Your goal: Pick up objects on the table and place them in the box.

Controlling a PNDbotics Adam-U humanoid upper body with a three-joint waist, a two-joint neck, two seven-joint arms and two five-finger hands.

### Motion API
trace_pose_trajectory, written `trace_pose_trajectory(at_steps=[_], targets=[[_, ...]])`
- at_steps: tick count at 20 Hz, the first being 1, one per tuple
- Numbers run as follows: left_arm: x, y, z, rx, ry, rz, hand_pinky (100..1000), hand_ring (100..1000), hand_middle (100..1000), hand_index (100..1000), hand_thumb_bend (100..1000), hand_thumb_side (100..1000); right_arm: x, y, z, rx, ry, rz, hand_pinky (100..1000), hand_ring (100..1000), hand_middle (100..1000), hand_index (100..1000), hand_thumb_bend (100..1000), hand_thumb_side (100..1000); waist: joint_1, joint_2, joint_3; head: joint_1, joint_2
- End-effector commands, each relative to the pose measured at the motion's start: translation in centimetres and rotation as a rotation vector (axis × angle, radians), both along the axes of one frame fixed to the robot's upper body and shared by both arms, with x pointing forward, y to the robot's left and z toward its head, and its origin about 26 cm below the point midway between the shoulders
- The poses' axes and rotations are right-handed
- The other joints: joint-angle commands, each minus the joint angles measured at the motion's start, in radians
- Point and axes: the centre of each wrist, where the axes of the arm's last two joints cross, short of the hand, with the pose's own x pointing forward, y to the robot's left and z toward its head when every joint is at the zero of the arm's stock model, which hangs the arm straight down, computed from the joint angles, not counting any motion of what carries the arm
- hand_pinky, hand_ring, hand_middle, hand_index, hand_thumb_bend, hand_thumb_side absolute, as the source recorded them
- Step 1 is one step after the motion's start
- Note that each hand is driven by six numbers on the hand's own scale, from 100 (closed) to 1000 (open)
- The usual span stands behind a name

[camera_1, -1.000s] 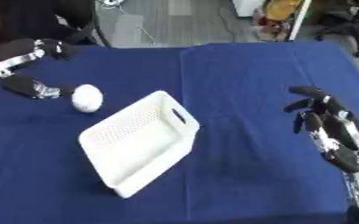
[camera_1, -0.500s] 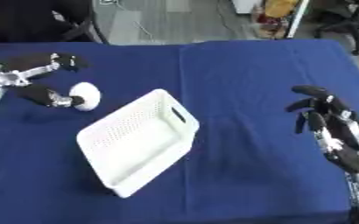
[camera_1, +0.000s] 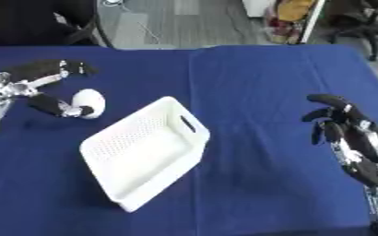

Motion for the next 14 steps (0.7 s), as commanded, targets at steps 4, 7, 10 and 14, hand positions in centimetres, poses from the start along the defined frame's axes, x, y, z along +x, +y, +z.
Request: trace_pose_trajectory(at_steps=[4, 7, 10, 14], targets=[[0.41, -0.04, 1.68, 0.020, -0.084, -0.008, 790, 767, 855, 974, 833, 651, 0.35, -0.06, 1.00, -0.089, -0.105, 0.083, 343, 669, 832, 893, 100, 563, 0.000, -0.009, -0.001, 0.009, -0.014], [0.43, -0.03, 1.53, 0.030, -0.084, -0.011, 793, 773, 856, 976, 835, 657, 0.35, -0.06, 1.01, -0.090, -0.105, 0.083, 343, 669, 832, 893, 100, 563, 0.001, -0.009, -0.003, 0.010, -0.014], [0.42, 0.01, 1.31, 0.041, -0.080, -0.012, 796, 777, 856, 978, 834, 663, 0.36, -0.02, 1.02, -0.090, -0.105, 0.084, 343, 669, 832, 893, 100, 565, 0.002, -0.009, -0.005, 0.010, -0.015], [0.34, 0.25, 0.87, 0.055, -0.067, -0.008, 800, 784, 856, 980, 829, 678, 0.37, -0.02, 1.06, -0.091, -0.105, 0.085, 342, 669, 831, 893, 100, 564, 0.003, -0.007, -0.008, 0.010, -0.016]])
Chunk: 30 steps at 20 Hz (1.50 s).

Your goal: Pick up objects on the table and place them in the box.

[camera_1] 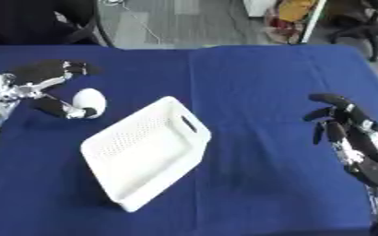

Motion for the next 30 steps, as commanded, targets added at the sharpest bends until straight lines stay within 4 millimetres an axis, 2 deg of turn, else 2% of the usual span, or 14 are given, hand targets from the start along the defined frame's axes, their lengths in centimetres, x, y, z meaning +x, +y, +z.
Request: trace_pose_trajectory(at_steps=[1, 22, 30], targets=[[0.2, 0.3, 1.2, 0.020, -0.025, 0.005, 802, 788, 857, 982, 824, 686, 0.2, -0.1, 0.9, -0.091, -0.100, 0.083, 342, 669, 832, 893, 100, 563, 0.003, -0.010, -0.003, 0.005, -0.016], [-0.1, 1.8, -2.1, 0.044, 0.117, 0.102, 782, 776, 853, 974, 746, 770, 0.3, -0.1, 1.1, -0.092, -0.108, 0.085, 341, 668, 831, 893, 100, 564, 0.000, 0.005, -0.014, 0.002, -0.026], [-0.2, 2.0, -2.4, 0.031, 0.131, 0.109, 770, 756, 845, 964, 729, 770, 0.3, -0.2, 1.0, -0.092, -0.107, 0.086, 341, 668, 831, 893, 100, 565, 0.000, 0.007, -0.015, 0.002, -0.024]])
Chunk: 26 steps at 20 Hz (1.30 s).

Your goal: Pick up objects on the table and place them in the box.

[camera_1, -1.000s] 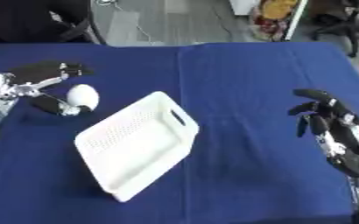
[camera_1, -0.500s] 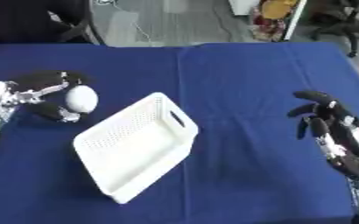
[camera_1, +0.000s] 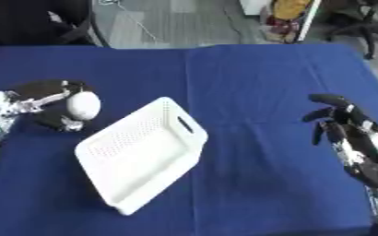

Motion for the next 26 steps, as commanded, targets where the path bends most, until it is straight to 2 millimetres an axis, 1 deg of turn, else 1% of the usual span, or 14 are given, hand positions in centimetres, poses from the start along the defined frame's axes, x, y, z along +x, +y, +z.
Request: trace_pose_trajectory(at_steps=[1, 7, 10, 13, 15, 16, 17, 18, 19, 20, 21, 22, 23, 26], targets=[[0.04, 0.54, 0.66, 0.000, -0.012, 0.011, 768, 754, 844, 963, 727, 769, 0.13, -0.27, 0.74, -0.098, -0.101, 0.079, 341, 668, 832, 893, 100, 565, 0.000, -0.009, -0.002, 0.002, -0.015], [0.10, 0.62, 0.91, -0.010, -0.031, 0.017, 764, 749, 842, 960, 724, 764, 0.24, -0.20, 0.89, -0.099, -0.107, 0.084, 340, 668, 832, 894, 100, 565, 0.000, -0.002, -0.009, 0.003, -0.022], [0.15, 0.75, 1.11, -0.015, -0.042, 0.027, 745, 722, 821, 945, 707, 748, 0.30, -0.22, 1.01, -0.100, -0.111, 0.085, 339, 667, 831, 894, 100, 566, -0.001, 0.005, -0.013, 0.003, -0.028], [0.22, 0.67, 1.29, -0.028, -0.060, 0.032, 653, 641, 791, 921, 649, 693, 0.35, -0.20, 1.09, -0.101, -0.114, 0.088, 339, 667, 831, 894, 100, 566, 0.000, 0.009, -0.016, 0.003, -0.030], [0.25, 0.56, 1.33, -0.034, -0.070, 0.034, 588, 587, 770, 910, 593, 639, 0.37, -0.20, 1.12, -0.101, -0.115, 0.088, 339, 667, 832, 894, 100, 567, 0.000, 0.011, -0.017, 0.003, -0.029], [0.25, 0.53, 1.35, -0.038, -0.075, 0.037, 545, 552, 755, 898, 522, 572, 0.37, -0.20, 1.12, -0.101, -0.115, 0.088, 339, 667, 831, 894, 100, 566, 0.000, 0.011, -0.017, 0.003, -0.029], [0.25, 0.51, 1.35, -0.041, -0.080, 0.040, 545, 552, 755, 898, 522, 572, 0.37, -0.21, 1.13, -0.101, -0.115, 0.088, 339, 667, 831, 894, 100, 566, 0.000, 0.012, -0.017, 0.003, -0.029], [0.23, 0.54, 1.33, -0.046, -0.085, 0.046, 457, 485, 727, 878, 346, 429, 0.37, -0.22, 1.12, -0.101, -0.115, 0.088, 339, 667, 831, 894, 100, 566, 0.000, 0.012, -0.017, 0.003, -0.028], [0.22, 0.55, 1.30, -0.051, -0.089, 0.052, 416, 457, 712, 870, 216, 295, 0.36, -0.23, 1.12, -0.101, -0.115, 0.088, 339, 667, 831, 894, 100, 566, 0.001, 0.012, -0.017, 0.003, -0.028], [0.19, 0.61, 1.25, -0.054, -0.092, 0.061, 390, 449, 699, 865, 125, 209, 0.36, -0.23, 1.10, -0.101, -0.114, 0.088, 339, 667, 831, 894, 100, 566, 0.001, 0.012, -0.017, 0.003, -0.027], [0.18, 0.62, 1.22, -0.055, -0.094, 0.067, 355, 437, 684, 857, 100, 145, 0.35, -0.23, 1.10, -0.101, -0.114, 0.088, 339, 667, 832, 894, 100, 566, 0.001, 0.011, -0.017, 0.003, -0.027], [0.16, 0.68, 1.20, -0.058, -0.097, 0.077, 323, 427, 670, 849, 100, 107, 0.35, -0.23, 1.10, -0.100, -0.114, 0.088, 339, 667, 832, 894, 100, 566, 0.001, 0.011, -0.017, 0.003, -0.028], [0.14, 0.71, 1.20, -0.062, -0.102, 0.085, 293, 422, 656, 841, 100, 126, 0.35, -0.23, 1.10, -0.100, -0.114, 0.088, 339, 667, 832, 894, 100, 566, 0.001, 0.010, -0.016, 0.002, -0.028], [0.12, 0.75, 1.24, -0.078, -0.120, 0.095, 252, 424, 637, 831, 100, 174, 0.35, -0.23, 1.09, -0.099, -0.114, 0.088, 340, 668, 832, 894, 100, 566, 0.000, 0.009, -0.015, 0.002, -0.029]])
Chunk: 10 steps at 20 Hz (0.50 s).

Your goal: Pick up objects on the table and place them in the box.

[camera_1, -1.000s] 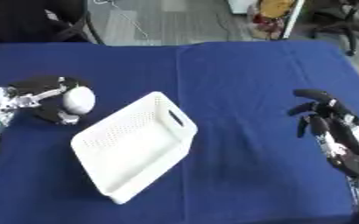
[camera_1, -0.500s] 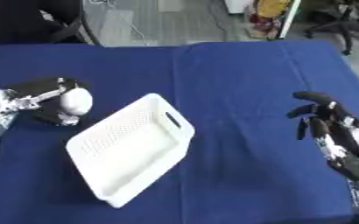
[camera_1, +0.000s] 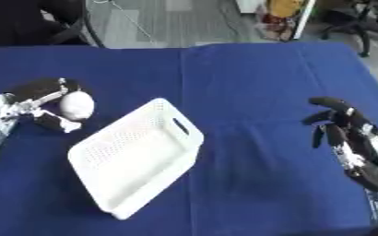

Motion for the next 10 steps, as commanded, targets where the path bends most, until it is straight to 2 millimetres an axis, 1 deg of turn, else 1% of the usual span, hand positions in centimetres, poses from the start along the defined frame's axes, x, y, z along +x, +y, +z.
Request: trace_pose_trajectory(at_steps=[1, 2, 10], targets=[[0.02, 0.70, 0.93, -0.003, -0.032, 0.023, 248, 422, 635, 830, 100, 183, 0.13, -0.27, 0.96, -0.106, -0.111, 0.084, 340, 668, 832, 894, 100, 566, 0.001, -0.013, 0.002, 0.002, -0.014], [0.01, 0.72, 0.93, -0.007, -0.035, 0.025, 242, 419, 632, 827, 100, 200, 0.13, -0.27, 0.96, -0.106, -0.111, 0.084, 340, 668, 832, 894, 100, 565, 0.001, -0.013, 0.002, 0.002, -0.014], [-0.02, 0.83, 0.91, -0.018, -0.039, 0.030, 242, 417, 630, 823, 100, 208, 0.15, -0.26, 0.94, -0.106, -0.112, 0.085, 340, 668, 832, 894, 100, 565, -0.001, -0.014, 0.005, 0.002, -0.014]])
